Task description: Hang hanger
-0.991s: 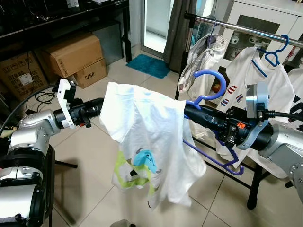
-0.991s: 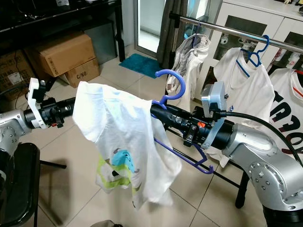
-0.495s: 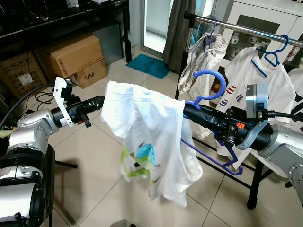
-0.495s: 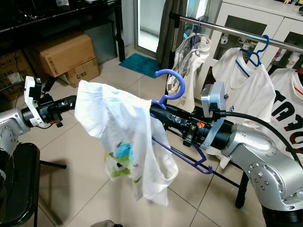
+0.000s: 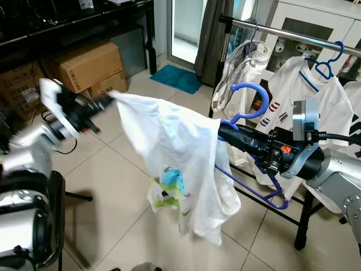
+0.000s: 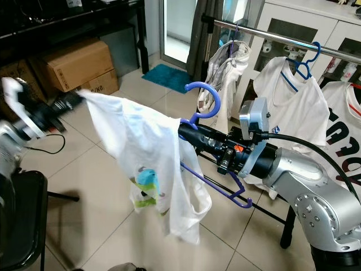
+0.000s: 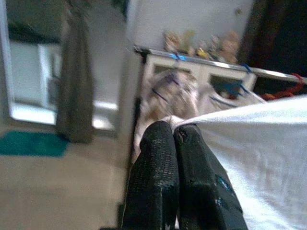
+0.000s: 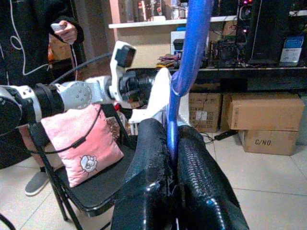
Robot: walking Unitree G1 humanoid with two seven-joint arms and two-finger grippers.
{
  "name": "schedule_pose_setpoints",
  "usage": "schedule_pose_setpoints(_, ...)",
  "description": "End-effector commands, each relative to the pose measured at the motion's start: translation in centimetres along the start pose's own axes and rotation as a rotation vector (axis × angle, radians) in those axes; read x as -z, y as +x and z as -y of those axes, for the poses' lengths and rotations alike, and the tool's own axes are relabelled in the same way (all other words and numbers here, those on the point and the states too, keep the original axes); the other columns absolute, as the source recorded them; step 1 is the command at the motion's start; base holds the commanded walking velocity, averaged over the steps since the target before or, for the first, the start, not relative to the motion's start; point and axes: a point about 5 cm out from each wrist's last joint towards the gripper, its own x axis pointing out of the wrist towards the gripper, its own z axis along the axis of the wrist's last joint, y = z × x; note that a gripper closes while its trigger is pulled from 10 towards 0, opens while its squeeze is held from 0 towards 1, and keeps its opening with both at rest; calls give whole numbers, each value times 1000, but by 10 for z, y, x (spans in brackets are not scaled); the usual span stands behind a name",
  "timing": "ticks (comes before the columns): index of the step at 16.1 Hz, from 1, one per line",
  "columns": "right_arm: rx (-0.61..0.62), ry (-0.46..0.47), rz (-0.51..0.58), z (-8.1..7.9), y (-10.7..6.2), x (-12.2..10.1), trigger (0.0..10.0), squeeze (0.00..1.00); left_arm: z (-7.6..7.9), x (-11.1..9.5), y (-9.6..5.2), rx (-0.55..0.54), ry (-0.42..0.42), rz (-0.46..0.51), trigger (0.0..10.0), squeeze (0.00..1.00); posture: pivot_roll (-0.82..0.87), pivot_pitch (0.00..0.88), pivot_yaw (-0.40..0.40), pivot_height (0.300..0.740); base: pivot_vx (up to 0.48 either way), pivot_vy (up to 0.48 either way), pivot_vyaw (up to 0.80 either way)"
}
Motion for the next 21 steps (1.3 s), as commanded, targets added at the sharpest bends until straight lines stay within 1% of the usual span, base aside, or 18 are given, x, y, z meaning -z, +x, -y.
schedule_pose_setpoints(1, -1, -15, 18, -2, 0, -4, 10000, 0, -6, -10, -3, -44, 26, 38, 0, 0, -159, 0, 35, 740, 0, 0, 0)
schedule_pose_setpoints(2, 0, -15, 18, -2, 0, -4, 10000, 0, -8, -12, -4, -62, 33, 46, 0, 0, -159, 0, 35, 740, 0, 0, 0)
schedule_pose_setpoints(3, 1, -14, 18, -1, 0, -4, 10000, 0, -12, -16, -7, -104, 49, 67, 0, 0, -157, 0, 33, 740, 0, 0, 0)
schedule_pose_setpoints(6, 2, -13, 18, -1, -1, -4, 10000, 0, -16, -20, -12, -149, 64, 87, 0, 0, -155, 0, 31, 740, 0, 0, 0)
schedule_pose_setpoints(10, 3, -11, 20, 0, -2, -5, 10000, 0, -28, -24, -23, -296, 111, 88, 0, 0, -155, 0, 31, 740, 0, 0, 0)
schedule_pose_setpoints(15, 5, -13, 20, 0, -2, -5, 10000, 0, -32, -24, -25, -344, 119, 90, 0, 0, -155, 0, 31, 740, 0, 0, 0)
schedule_pose_setpoints(16, 4, -13, 20, 0, -2, -5, 10000, 0, -31, -22, -24, -328, 112, 81, 0, 0, -155, 0, 30, 740, 0, 0, 0)
schedule_pose_setpoints(17, 3, -13, 20, 0, -1, -5, 10000, 0, -27, -18, -20, -284, 110, 50, 118, 0, -154, 0, 30, 740, 0, 0, 0)
schedule_pose_setpoints(18, 2, -14, 21, 0, -1, -5, 10000, 0, -23, -14, -15, -234, 124, 11, 10000, 0, -154, 0, 30, 740, 0, 0, 0)
schedule_pose_setpoints(19, 1, -14, 23, 0, 0, -5, 10000, 0, -21, -12, -13, -203, 152, -17, 10000, 816, -154, 0, 30, 740, 0, 0, 0)
schedule_pose_setpoints(20, 1, -15, 23, 1, 0, -5, 10000, 0, -18, -10, -11, -166, 160, -36, 10000, 1000, -155, 0, 31, 740, 0, 0, 0)
schedule_pose_setpoints(21, 2, -16, 23, 1, 0, -5, 10000, 0, -17, -10, -11, -146, 164, -48, 10000, 1000, -155, 0, 31, 740, 0, 0, 0)
